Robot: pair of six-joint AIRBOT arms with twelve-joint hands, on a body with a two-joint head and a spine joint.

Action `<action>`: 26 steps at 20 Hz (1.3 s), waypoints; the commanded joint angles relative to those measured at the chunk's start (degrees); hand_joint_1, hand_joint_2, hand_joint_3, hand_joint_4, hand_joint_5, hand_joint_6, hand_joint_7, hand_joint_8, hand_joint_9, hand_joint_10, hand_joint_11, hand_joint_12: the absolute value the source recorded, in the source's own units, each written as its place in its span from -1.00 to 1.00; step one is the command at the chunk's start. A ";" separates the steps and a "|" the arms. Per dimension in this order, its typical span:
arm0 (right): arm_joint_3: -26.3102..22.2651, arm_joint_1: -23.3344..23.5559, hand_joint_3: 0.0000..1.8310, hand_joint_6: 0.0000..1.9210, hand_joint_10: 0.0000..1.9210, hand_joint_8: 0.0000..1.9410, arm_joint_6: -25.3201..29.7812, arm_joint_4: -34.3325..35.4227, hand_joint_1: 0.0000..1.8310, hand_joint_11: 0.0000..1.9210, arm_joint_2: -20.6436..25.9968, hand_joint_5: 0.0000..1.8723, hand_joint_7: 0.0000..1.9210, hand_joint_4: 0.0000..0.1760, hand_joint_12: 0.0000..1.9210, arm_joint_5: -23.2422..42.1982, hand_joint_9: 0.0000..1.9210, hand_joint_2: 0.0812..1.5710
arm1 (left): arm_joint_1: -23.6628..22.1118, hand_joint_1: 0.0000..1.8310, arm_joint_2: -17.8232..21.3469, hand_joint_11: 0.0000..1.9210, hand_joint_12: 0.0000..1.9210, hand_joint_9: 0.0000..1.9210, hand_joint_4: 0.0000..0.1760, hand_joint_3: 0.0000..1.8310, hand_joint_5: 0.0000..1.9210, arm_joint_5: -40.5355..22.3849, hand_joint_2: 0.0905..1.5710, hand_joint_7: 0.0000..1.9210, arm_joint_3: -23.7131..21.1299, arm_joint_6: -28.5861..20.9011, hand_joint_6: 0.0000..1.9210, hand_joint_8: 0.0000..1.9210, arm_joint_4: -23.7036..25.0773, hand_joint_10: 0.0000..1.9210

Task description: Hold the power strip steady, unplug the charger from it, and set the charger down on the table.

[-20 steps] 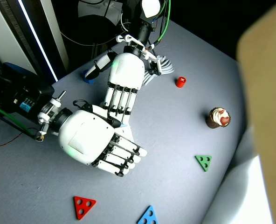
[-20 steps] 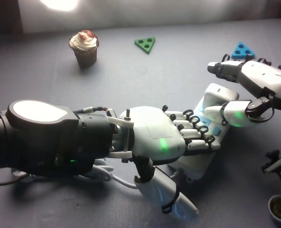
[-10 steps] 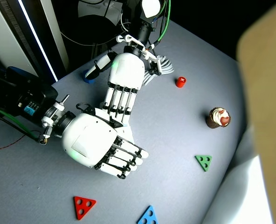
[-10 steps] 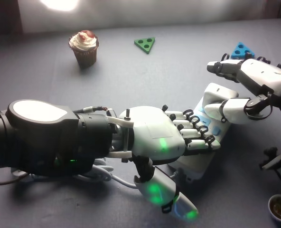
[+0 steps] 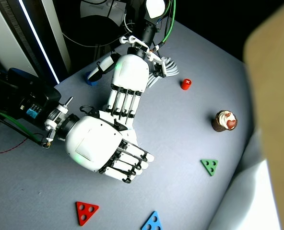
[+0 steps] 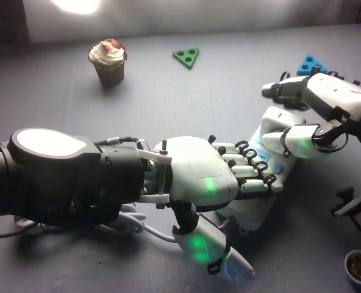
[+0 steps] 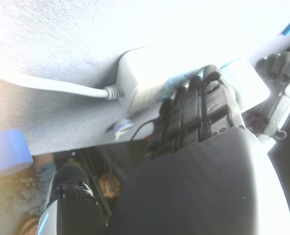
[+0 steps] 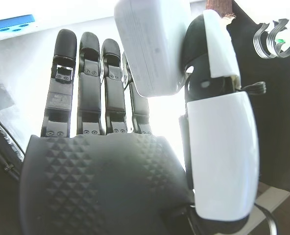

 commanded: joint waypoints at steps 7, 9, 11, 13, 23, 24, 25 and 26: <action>0.16 0.61 -1.00 -0.28 0.17 -0.34 1.09 -2.73 0.52 -0.18 1.06 0.09 0.21 -1.00 0.24 5.31 0.11 0.31 | 0.32 -1.00 -0.38 -0.96 -0.90 -0.95 -1.00 -1.00 -0.96 -1.79 0.17 -0.95 0.08 -0.21 -1.00 -1.00 -0.19 -1.00; 0.08 0.60 -1.00 -0.34 0.15 -0.39 1.09 -2.86 0.52 -0.18 1.06 0.12 0.24 -1.00 0.24 5.31 0.13 0.30 | 0.32 -1.00 -0.36 -0.95 -0.90 -0.94 -1.00 -1.00 -0.96 -1.77 0.17 -0.94 0.08 -0.21 -0.99 -0.99 -0.14 -0.99; 0.01 0.60 -1.00 -0.37 0.12 -0.34 1.09 -3.03 0.52 -0.17 1.06 0.14 0.21 -1.00 0.22 5.32 0.15 0.29 | 0.32 -1.00 -0.34 -0.96 -0.90 -0.94 -1.00 -1.00 -0.97 -1.75 0.17 -0.94 0.10 -0.22 -1.00 -1.00 -0.13 -1.00; 0.05 0.60 -1.00 -0.39 0.11 -0.38 1.09 -3.08 0.53 -0.17 1.06 0.15 0.24 -1.00 0.23 5.34 0.15 0.29 | 0.30 -1.00 -0.34 -0.96 -0.90 -0.94 -1.00 -1.00 -0.96 -1.73 0.17 -0.94 0.14 -0.22 -1.00 -1.00 -0.16 -1.00; 0.03 0.61 -1.00 -0.39 0.09 -0.42 1.09 -3.72 0.53 -0.16 1.16 0.15 0.25 -1.00 0.21 5.35 0.18 0.28 | 0.53 -1.00 -0.48 -0.97 -0.91 -0.96 -1.00 -1.00 -0.98 -1.76 0.17 -0.96 0.36 -0.22 -1.00 -1.00 -0.42 -1.00; 0.03 0.68 -1.00 -0.39 0.09 -0.42 1.12 -3.87 0.53 -0.16 1.20 0.15 0.25 -1.00 0.21 5.36 0.18 0.28 | 0.53 -1.00 -0.48 -0.97 -0.91 -0.96 -1.00 -1.00 -0.98 -1.77 0.17 -0.96 0.38 -0.22 -1.00 -1.00 -0.43 -1.00; 0.05 0.84 -1.00 -0.38 0.07 -0.42 1.25 -4.36 0.53 -0.16 1.28 0.14 0.25 -1.00 0.21 5.55 0.18 0.28 | 0.53 -1.00 -0.48 -0.97 -0.91 -0.95 -1.00 -1.00 -0.97 -1.77 0.17 -0.95 0.39 -0.22 -0.99 -1.00 -0.46 -1.00; 0.08 1.12 -1.00 -0.42 0.07 -0.47 1.37 -4.81 0.53 -0.15 1.44 0.17 0.27 -1.00 0.20 5.69 0.19 0.27 | 0.53 -1.00 -0.48 -0.97 -0.92 -0.96 -1.00 -1.00 -0.98 -1.77 0.16 -0.96 0.39 -0.22 -1.00 -1.00 -0.47 -1.00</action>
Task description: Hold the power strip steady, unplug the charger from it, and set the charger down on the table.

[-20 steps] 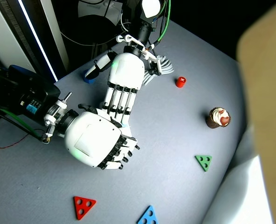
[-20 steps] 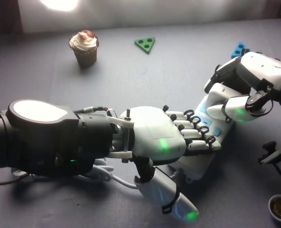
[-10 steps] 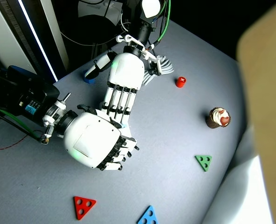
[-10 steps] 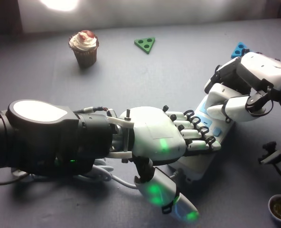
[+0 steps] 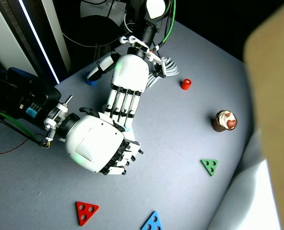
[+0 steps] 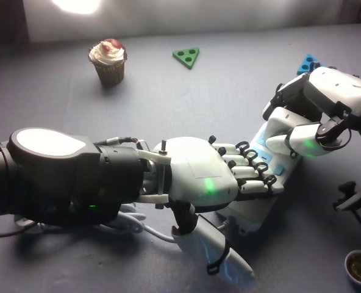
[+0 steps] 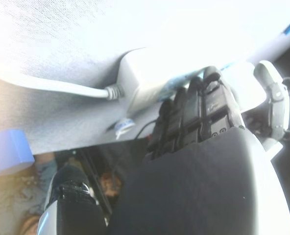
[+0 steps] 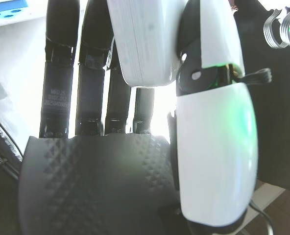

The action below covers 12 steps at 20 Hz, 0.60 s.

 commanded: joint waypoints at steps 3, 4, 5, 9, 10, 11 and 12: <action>-0.18 2.00 -0.99 -0.30 -0.32 -0.37 1.50 -5.25 0.42 -0.16 1.81 0.16 0.30 -1.00 0.21 6.93 0.19 0.28 | 0.42 -1.00 -0.48 -0.95 -0.91 -0.93 -1.00 -1.00 -0.96 -1.17 0.16 -0.93 0.11 -0.25 -0.99 -0.99 -0.51 -0.99; -0.34 2.59 -1.00 -0.36 -0.07 -0.51 2.20 -7.04 0.50 -0.14 2.30 0.16 0.31 -1.00 0.21 8.06 0.20 0.27 | 0.42 -1.00 -0.49 -0.95 -0.91 -0.94 -1.00 -1.00 -0.96 -1.16 0.17 -0.94 0.11 -0.25 -1.00 -0.99 -0.51 -0.99; -0.42 2.98 -1.00 -0.36 -0.07 -0.51 2.46 -8.14 0.50 -0.14 2.54 0.16 0.31 -1.00 0.21 8.77 0.20 0.27 | 0.42 -1.00 -0.50 -0.95 -0.91 -0.94 -1.00 -1.00 -0.96 -1.15 0.17 -0.94 0.11 -0.25 -1.00 -0.99 -0.51 -0.99; -0.54 4.75 -1.00 -0.29 -0.34 -0.39 2.53 -8.51 0.42 -0.14 3.32 0.15 0.31 -1.00 0.17 9.18 0.19 0.28 | 0.45 -1.00 -0.61 -0.93 -0.90 -0.92 -1.00 -1.00 -0.95 -1.13 0.16 -0.93 0.18 -0.25 -0.99 -0.99 -0.54 -0.99; -0.54 4.90 -1.00 -0.26 -0.33 -0.36 2.53 -8.57 0.42 -0.14 3.38 0.14 0.30 -1.00 0.16 9.18 0.19 0.28 | 0.46 -1.00 -0.63 -0.95 -0.91 -0.93 -1.00 -1.00 -0.95 -1.14 0.16 -0.93 0.18 -0.25 -0.99 -0.99 -0.54 -0.99; -0.54 4.98 -1.00 -0.19 -0.49 -0.24 2.56 -8.59 0.39 -0.15 3.44 0.10 0.25 -1.00 0.17 9.18 0.21 0.31 | 0.50 -1.00 -0.66 -0.96 -0.91 -0.94 -1.00 -1.00 -0.96 -1.14 0.17 -0.93 0.18 -0.25 -1.00 -1.00 -0.54 -1.00; -0.55 4.98 -1.00 -0.24 -0.59 -0.25 2.58 -8.59 0.39 -0.14 3.46 0.13 0.26 -1.00 0.17 9.18 0.26 0.30 | 0.60 -1.00 -0.69 -0.97 -0.92 -0.95 -1.00 -1.00 -0.97 -1.16 0.17 -0.94 0.18 -0.25 -1.00 -1.00 -0.54 -1.00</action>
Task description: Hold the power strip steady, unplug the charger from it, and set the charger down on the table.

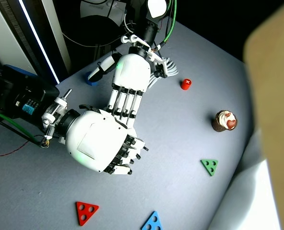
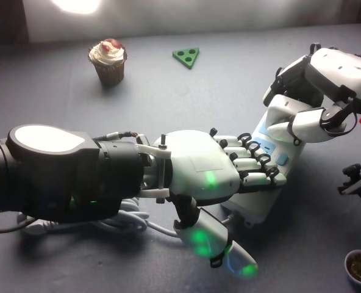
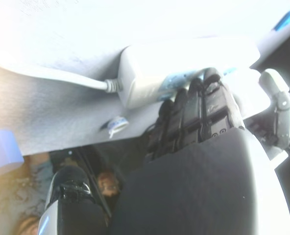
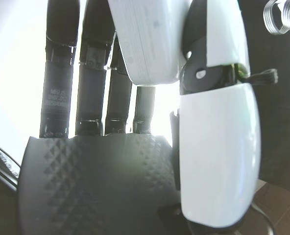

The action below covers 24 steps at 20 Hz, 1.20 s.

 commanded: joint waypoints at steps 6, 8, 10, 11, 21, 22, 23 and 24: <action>-0.56 1.64 -0.99 -0.34 -0.31 -0.33 2.48 -4.65 0.42 -0.12 1.35 0.17 0.29 -1.00 0.18 10.26 0.19 0.28 | 2.14 -1.00 -1.07 -0.95 -0.91 -0.94 -1.00 -1.00 -0.95 -1.68 0.16 -0.93 -0.26 -0.51 -1.00 -0.99 -0.19 -0.99; -0.79 1.29 -1.00 -0.21 -0.61 -0.22 2.58 -4.65 0.39 -0.14 1.33 0.11 0.24 -1.00 0.18 10.26 0.26 0.31 | 2.29 -1.00 -1.06 -0.95 -0.91 -0.94 -1.00 -1.00 -0.96 -1.76 0.16 -0.94 -0.23 -0.51 -1.00 -1.00 -0.21 -1.00; -1.24 0.94 -1.00 -0.22 -0.76 -0.31 2.76 -4.65 0.39 -0.10 1.32 0.13 0.29 -1.00 0.13 10.25 0.35 0.29 | 2.29 -1.00 -0.89 -0.96 -0.92 -0.94 -1.00 -1.00 -0.96 -1.84 0.17 -0.94 -0.16 -0.51 -1.00 -1.00 -0.19 -1.00; -1.45 0.75 -1.00 -0.22 -0.76 -0.31 2.81 -4.64 0.39 -0.10 1.29 0.13 0.29 -1.00 0.13 10.25 0.35 0.29 | 2.28 -1.00 -0.79 -0.96 -0.92 -0.94 -1.00 -1.00 -0.96 -1.89 0.17 -0.94 -0.14 -0.51 -1.00 -1.00 -0.19 -1.00; -2.47 0.29 -1.00 -0.19 -0.88 -0.29 3.11 -4.65 0.39 -0.15 1.32 0.11 0.28 -1.00 0.21 10.26 0.39 0.30 | 2.26 -1.00 -1.04 -0.95 -0.92 -0.93 -1.00 -1.00 -0.95 -1.99 0.16 -0.93 0.00 -0.51 -1.00 -1.00 0.00 -1.00; -2.19 0.58 -1.00 -0.19 -0.88 -0.28 3.20 -4.63 0.39 -0.15 1.32 0.11 0.27 -1.00 0.22 10.27 0.39 0.30 | 2.25 -1.00 -1.05 -0.95 -0.92 -0.93 -1.00 -1.00 -0.95 -1.99 0.16 -0.93 0.01 -0.51 -0.99 -1.00 -0.01 -1.00; -1.92 0.81 -1.00 -0.23 -0.89 -0.29 3.34 -4.63 0.39 -0.15 1.32 0.13 0.28 -1.00 0.22 10.27 0.39 0.30 | 2.18 -1.00 -1.04 -0.94 -0.91 -0.93 -1.00 -1.00 -0.95 -1.96 0.17 -0.93 0.02 -0.51 -0.99 -1.00 -0.01 -0.99; -1.74 1.02 -1.00 -0.23 -0.89 -0.29 3.39 -4.63 0.39 -0.15 1.32 0.13 0.28 -1.00 0.22 10.34 0.39 0.30 | 2.10 -1.00 -1.04 -0.94 -0.91 -0.93 -1.00 -1.00 -0.95 -1.96 0.17 -0.93 0.04 -0.51 -0.99 -1.00 -0.01 -0.99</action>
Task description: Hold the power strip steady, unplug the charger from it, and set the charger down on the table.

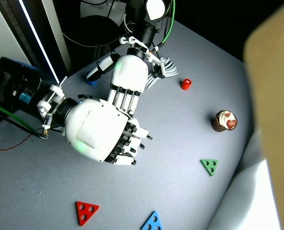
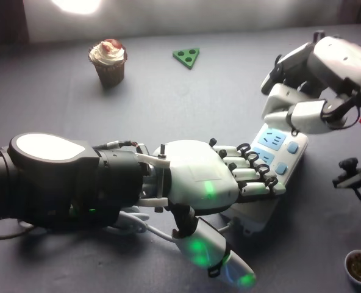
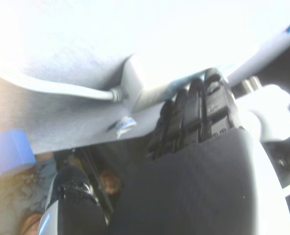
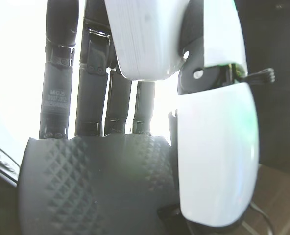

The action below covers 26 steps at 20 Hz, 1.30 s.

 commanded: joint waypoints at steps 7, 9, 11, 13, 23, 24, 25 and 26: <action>-0.80 1.26 -1.00 -0.19 -0.92 -0.27 0.98 -3.59 0.39 -0.13 1.10 0.10 0.27 -1.00 0.17 6.41 0.41 0.30 | 0.31 -1.00 -0.39 -0.96 -0.92 -0.95 -1.00 -1.00 -0.97 -1.58 0.17 -0.95 0.00 -0.70 -1.00 -1.00 0.25 -1.00; -2.02 1.26 -1.00 -0.17 -0.93 -0.27 0.98 -3.94 0.39 -0.13 2.58 0.09 0.27 -1.00 0.19 6.41 0.41 0.31 | 0.13 -1.00 -0.08 -0.96 -0.92 -0.95 -1.00 -1.00 -0.96 -1.59 0.17 -0.94 0.01 -0.79 -0.99 -1.00 0.26 -1.00; -3.16 0.43 -1.00 -0.15 -0.93 -0.28 0.98 -3.98 0.38 -0.13 4.67 0.09 0.27 -1.00 0.20 6.50 0.41 0.31 | 0.10 -1.00 0.08 -0.95 -0.92 -0.94 -1.00 -1.00 -0.95 -1.62 0.16 -0.94 0.04 -0.84 -0.99 -0.99 0.25 -0.99; -4.13 -1.42 -1.00 -0.15 -0.93 -0.29 0.79 -5.02 0.38 -0.13 7.51 0.09 0.27 -1.00 0.20 7.70 0.41 0.31 | 0.01 -1.00 0.15 -0.95 -0.92 -0.94 -1.00 -1.00 -0.95 -1.89 0.16 -0.93 0.19 -0.84 -0.99 -0.99 0.39 -0.99; -5.75 -7.34 -1.00 -0.16 -0.96 -0.28 -10.90 -8.58 0.39 -0.13 14.97 0.08 0.28 -1.00 0.20 7.51 0.43 0.31 | -0.37 -1.00 -0.07 -0.95 -0.92 -0.94 -1.00 -1.00 -0.96 -2.36 0.18 -0.94 0.11 -0.91 -0.99 -0.99 0.59 -0.99; -5.40 -8.08 -1.00 -0.16 -0.96 -0.27 -12.39 -9.14 0.39 -0.15 15.16 0.08 0.27 -1.00 0.22 7.51 0.42 0.31 | -0.46 -1.00 -0.07 -0.94 -0.92 -0.94 -1.00 -1.00 -0.95 -2.34 0.17 -0.93 0.04 -0.94 -0.99 -0.99 0.59 -0.99; -4.88 -8.75 -1.00 -0.17 -0.96 -0.25 -14.54 -9.82 0.39 -0.16 15.28 0.09 0.26 -1.00 0.23 7.56 0.41 0.31 | -0.56 -1.00 -0.07 -0.95 -0.92 -0.94 -1.00 -1.00 -0.96 -2.33 0.17 -0.94 0.00 -1.01 -1.00 -0.99 0.59 -0.99; -4.46 -9.21 -1.00 -0.17 -0.97 -0.25 -15.67 -10.50 0.39 -0.16 15.35 0.09 0.26 -1.00 0.23 7.61 0.41 0.31 | -0.63 -1.00 -0.07 -0.96 -0.93 -0.95 -1.00 -1.00 -0.97 -2.32 0.17 -0.95 -0.05 -1.08 -1.00 -1.00 0.59 -1.00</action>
